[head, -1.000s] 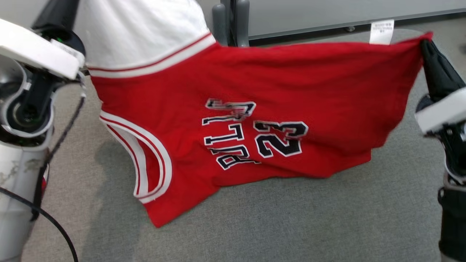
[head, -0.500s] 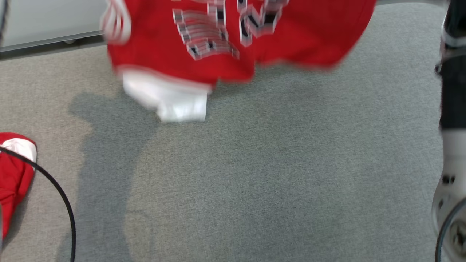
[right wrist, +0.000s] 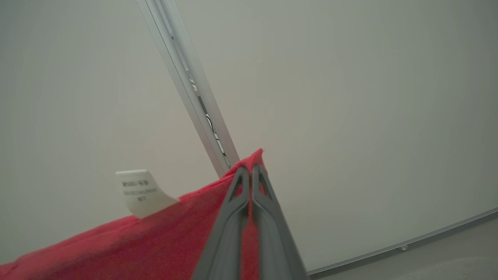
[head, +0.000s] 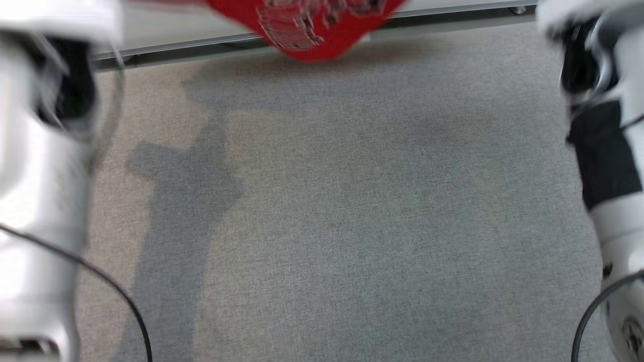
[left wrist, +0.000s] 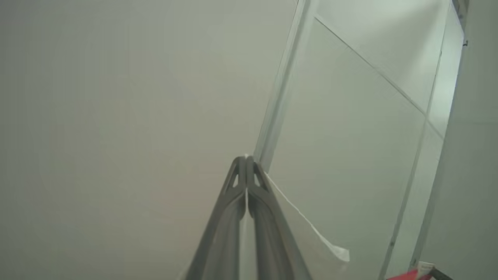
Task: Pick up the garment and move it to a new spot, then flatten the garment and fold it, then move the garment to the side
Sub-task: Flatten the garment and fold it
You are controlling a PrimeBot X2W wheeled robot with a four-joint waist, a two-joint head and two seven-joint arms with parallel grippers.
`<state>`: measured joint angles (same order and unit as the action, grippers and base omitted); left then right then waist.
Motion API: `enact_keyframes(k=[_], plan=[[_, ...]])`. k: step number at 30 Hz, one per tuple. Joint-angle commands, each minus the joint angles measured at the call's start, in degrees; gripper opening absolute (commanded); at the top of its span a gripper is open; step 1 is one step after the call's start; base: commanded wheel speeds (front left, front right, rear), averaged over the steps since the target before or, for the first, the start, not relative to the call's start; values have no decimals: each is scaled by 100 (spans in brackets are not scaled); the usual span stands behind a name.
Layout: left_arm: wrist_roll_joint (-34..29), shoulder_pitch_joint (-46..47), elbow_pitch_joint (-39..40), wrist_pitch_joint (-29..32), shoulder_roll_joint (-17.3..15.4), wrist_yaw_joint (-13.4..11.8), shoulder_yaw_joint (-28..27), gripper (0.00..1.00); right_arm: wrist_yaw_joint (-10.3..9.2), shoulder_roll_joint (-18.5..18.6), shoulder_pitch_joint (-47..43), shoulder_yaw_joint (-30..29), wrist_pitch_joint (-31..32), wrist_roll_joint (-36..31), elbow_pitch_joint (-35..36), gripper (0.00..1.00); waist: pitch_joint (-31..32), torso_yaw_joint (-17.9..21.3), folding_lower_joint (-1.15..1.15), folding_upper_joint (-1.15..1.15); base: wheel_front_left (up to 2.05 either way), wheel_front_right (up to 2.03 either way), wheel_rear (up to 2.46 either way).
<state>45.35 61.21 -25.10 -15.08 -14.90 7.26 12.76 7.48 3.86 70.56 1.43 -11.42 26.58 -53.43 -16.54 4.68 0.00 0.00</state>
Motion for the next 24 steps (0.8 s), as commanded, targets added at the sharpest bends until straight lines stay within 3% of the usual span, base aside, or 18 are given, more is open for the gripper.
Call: enact_keyframes(k=[1, 9, 13, 18, 24], plan=[[-206, -510, -98, -8, 30, 25, -4, 0, 3, 121, -294, 112, 14, -68, -235, 0, -13, -7, 0, 0, 0, 0, 0], [-348, -2484, -31, -10, 610, 24, -379, 0, 3, 229, -1419, 407, 16, 317, -840, 0, 13, -115, 0, 0, 0, 0, 0], [-193, -3156, -79, -9, 767, 23, -220, 0, 3, 273, -1757, 453, -13, 560, -965, 0, 136, -179, 0, 0, 0, 0, 0], [265, -3646, -216, 50, 506, 24, 548, 0, 3, 325, -2102, 482, -32, 878, -951, 0, 425, -278, 0, 0, 0, 0, 0], [958, -4212, 43, 301, 155, 24, 1187, 0, 3, 437, -2597, 897, 5, 810, -814, 0, 897, -379, 0, 0, 0, 0, 0]])
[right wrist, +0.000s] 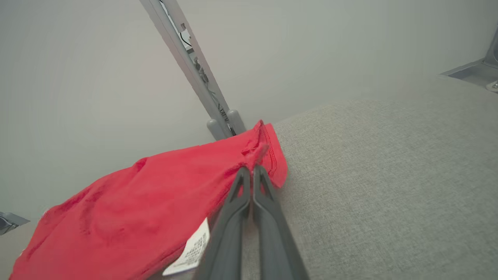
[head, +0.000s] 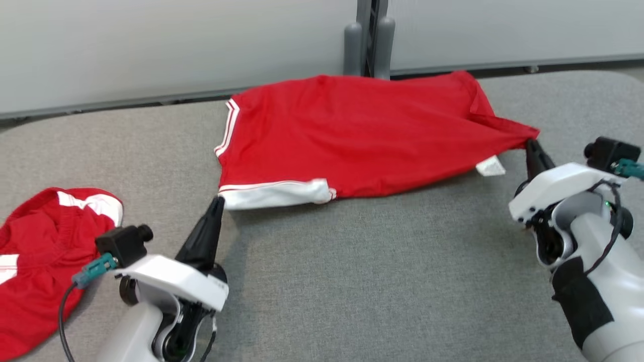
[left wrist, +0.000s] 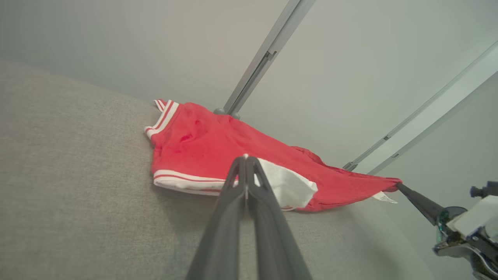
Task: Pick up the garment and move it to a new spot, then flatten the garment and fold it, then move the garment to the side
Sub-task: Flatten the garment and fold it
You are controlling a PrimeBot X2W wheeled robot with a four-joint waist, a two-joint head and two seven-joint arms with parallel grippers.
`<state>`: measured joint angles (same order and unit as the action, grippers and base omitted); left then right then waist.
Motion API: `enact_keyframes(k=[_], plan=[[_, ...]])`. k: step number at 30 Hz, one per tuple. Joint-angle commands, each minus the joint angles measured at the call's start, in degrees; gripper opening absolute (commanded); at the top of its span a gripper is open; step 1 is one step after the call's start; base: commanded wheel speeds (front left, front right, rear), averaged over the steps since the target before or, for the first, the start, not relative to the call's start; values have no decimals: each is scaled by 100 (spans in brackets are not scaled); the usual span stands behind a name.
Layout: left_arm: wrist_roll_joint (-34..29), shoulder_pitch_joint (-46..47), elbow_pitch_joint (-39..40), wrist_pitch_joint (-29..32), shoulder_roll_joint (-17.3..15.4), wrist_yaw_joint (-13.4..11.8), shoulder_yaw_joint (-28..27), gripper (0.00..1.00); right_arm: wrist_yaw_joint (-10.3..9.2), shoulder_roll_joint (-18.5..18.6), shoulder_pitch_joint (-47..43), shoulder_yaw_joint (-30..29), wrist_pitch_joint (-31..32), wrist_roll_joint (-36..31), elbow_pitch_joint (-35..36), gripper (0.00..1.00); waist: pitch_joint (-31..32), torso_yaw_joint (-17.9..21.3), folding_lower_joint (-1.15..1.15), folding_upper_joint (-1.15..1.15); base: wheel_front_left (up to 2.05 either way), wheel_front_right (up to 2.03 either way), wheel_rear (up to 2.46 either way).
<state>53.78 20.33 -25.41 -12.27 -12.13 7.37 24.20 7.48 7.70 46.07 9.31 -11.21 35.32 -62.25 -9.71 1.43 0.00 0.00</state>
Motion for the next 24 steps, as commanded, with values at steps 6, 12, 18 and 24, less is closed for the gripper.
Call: enact_keyframes(k=[6, 12, 18, 24], plan=[[622, -654, 376, 265, -403, 14, 282, 0, 3, 191, -640, 320, -79, -43, 242, 0, 480, -40, 0, 0, 0, 0, 0], [1250, -1349, 829, 786, -712, -2, 261, 0, 1, 463, -1154, 650, -103, -379, 298, 0, 695, -73, 0, 0, 0, 0, 0], [1535, -1946, 1371, 1385, -951, -119, 472, 0, 2, 459, -1618, 599, 309, -205, 354, 0, 819, -194, 0, 0, 0, 0, 0], [1944, -2722, 2104, 2114, -1354, -516, 631, 0, 2, 660, -2180, 472, 679, -184, 778, 0, 854, -224, 0, 0, 0, 0, 0]])
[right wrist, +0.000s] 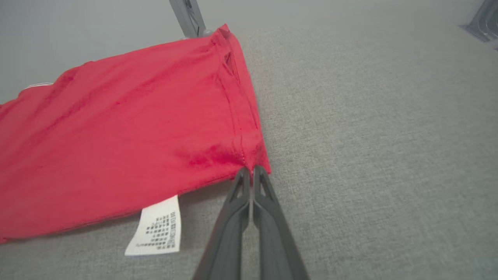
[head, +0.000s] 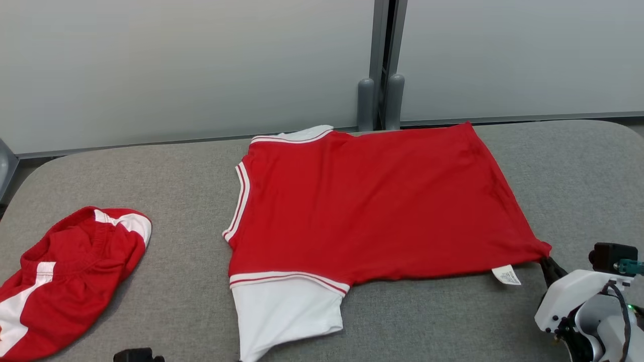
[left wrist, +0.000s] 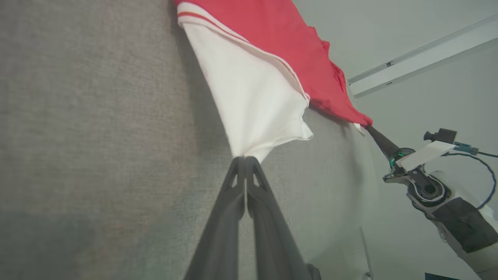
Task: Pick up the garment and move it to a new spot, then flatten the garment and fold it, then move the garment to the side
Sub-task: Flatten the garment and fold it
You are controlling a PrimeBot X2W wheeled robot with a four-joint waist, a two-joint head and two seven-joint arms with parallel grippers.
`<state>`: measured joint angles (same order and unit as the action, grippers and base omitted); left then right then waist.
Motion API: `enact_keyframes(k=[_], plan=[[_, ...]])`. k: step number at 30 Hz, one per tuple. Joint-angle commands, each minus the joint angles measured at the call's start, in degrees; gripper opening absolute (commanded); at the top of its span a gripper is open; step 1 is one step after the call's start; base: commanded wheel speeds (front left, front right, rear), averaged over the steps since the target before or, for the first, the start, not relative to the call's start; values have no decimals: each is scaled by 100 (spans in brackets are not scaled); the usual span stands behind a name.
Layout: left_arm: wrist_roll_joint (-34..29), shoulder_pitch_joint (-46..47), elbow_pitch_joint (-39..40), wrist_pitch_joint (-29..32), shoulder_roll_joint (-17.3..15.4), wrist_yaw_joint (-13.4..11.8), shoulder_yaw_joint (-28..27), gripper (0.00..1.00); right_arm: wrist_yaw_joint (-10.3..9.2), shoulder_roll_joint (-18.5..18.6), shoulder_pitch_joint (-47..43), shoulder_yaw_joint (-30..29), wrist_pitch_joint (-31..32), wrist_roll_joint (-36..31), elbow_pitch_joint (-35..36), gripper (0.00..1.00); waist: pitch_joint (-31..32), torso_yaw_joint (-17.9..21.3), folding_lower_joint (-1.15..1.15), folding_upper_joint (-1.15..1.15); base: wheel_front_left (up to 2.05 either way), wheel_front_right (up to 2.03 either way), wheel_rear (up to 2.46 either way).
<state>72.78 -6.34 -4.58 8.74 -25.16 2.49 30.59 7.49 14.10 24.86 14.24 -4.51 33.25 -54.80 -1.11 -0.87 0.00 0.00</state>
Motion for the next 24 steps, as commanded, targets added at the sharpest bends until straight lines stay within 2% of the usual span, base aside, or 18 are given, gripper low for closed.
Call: enact_keyframes(k=[1, 6, 8, 10, 13, 19, 20, 24], plan=[[98, -163, 144, 106, -116, -86, -2, 0, 1, 57, -140, -65, 74, 11, 108, 0, -14, 9, 0, 0, 0, 0, 0], [422, -674, 770, 468, -402, -361, 19, 0, 1, 137, -678, -357, 418, -72, 628, 0, -82, 11, 0, 0, 0, 0, 0], [473, -808, 1028, 423, -477, -449, -82, 0, 0, 253, -942, -502, 523, -248, 918, 0, -119, 3, 0, 0, 0, 0, 0], [451, -929, 1218, 400, -571, -546, -131, 0, 0, 182, -1271, -713, 646, -324, 1292, 0, -141, -6, 0, 0, 0, 0, 0], [423, -996, 1490, 395, -626, -646, -145, 0, 0, 84, -1850, -1070, 1000, -427, 2054, 0, -154, -10, 0, 0, 0, 0, 0], [470, -1055, 1864, 435, -669, -771, -165, 0, 0, -344, -3003, -1801, 2020, -725, 4115, 0, -143, 96, 0, 0, 0, 0, 0], [470, -1055, 1864, 435, -669, -771, -165, 0, 0, -344, -3003, -1801, 2020, -725, 4115, 0, -143, 96, 0, 0, 0, 0, 0], [344, -1125, 2005, 458, -891, -1073, -259, 0, 1, -638, -3457, -2247, 2622, -1093, 5239, 0, -151, 177, 0, 0, 0, 0, 0]])
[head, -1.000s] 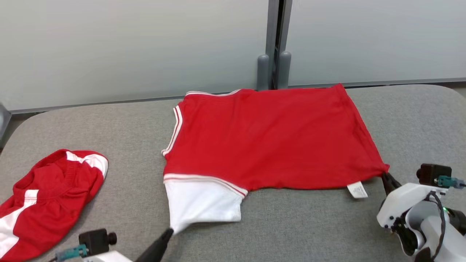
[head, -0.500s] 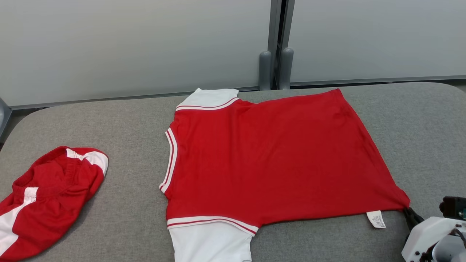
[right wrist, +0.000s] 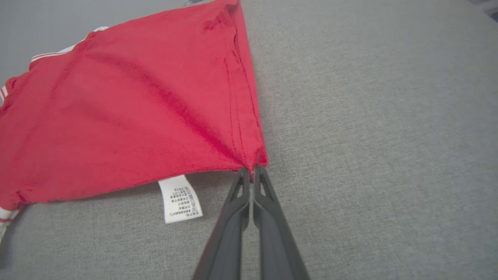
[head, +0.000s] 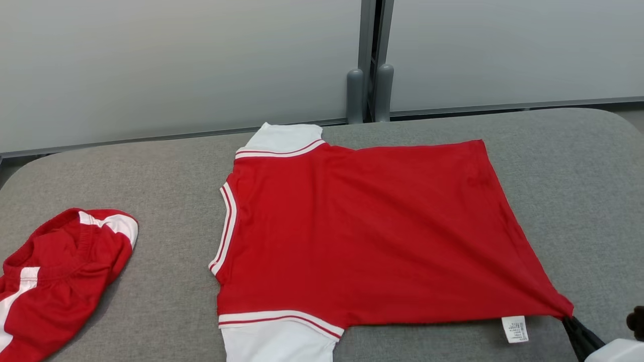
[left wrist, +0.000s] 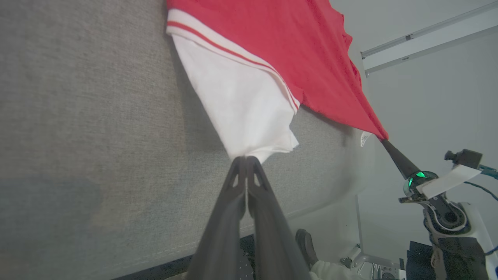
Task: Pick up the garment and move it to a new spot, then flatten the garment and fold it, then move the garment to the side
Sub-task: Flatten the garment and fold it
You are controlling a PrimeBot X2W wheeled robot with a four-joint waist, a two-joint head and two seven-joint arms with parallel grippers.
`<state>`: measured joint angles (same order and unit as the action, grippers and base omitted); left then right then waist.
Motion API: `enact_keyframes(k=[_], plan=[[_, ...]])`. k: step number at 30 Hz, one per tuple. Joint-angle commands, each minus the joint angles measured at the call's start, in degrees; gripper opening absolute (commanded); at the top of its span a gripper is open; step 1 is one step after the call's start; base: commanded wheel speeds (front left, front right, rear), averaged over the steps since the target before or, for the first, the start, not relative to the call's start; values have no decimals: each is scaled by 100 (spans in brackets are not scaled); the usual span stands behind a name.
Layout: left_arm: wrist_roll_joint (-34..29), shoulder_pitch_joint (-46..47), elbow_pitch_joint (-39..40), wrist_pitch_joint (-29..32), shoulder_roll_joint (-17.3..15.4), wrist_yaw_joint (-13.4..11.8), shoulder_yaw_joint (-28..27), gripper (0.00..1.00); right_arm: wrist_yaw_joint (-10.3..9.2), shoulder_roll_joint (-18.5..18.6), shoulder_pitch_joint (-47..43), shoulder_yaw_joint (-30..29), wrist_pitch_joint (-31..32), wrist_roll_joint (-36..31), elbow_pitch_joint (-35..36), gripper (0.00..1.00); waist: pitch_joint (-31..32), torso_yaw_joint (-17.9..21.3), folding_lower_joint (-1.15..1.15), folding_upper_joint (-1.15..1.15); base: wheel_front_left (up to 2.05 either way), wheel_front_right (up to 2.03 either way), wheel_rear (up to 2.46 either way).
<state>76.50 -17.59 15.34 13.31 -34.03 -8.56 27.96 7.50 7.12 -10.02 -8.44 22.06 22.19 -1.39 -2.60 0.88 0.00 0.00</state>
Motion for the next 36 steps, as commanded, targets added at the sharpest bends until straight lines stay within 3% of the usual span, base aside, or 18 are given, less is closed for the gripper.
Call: enact_keyframes(k=[1, 8, 15, 22, 28, 36], plan=[[-30, -13, 40, -34, -17, -11, -44, 0, -1, -13, -18, -64, 55, -46, 81, 0, -4, 21, 0, 0, 0, 0, 0], [-153, 250, 142, -200, -30, -12, -229, 0, -1, -260, -35, -116, 456, -346, 635, 0, 29, 99, 0, 0, 0, 0, 0], [-573, 1065, -73, -799, 293, 159, -486, 0, 0, -324, 351, 56, 387, -520, 488, 0, -42, 61, 0, 0, 0, 0, 0], [-1358, 2325, -1011, -1253, 774, 149, -309, 0, 0, -269, 1209, 214, 126, -740, -8, 0, -383, 63, 0, 0, 0, 0, 0], [-1945, 3222, -2026, -1680, 1273, 405, 40, 0, 0, -192, 1949, 273, -194, -1026, -571, 0, -672, 28, 0, 0, 0, 0, 0], [-2761, 4298, -3187, -2252, 1640, 217, 233, 0, 0, -231, 2715, 142, -548, -1353, -1228, 0, -1007, -25, 0, 0, 0, 0, 0]])
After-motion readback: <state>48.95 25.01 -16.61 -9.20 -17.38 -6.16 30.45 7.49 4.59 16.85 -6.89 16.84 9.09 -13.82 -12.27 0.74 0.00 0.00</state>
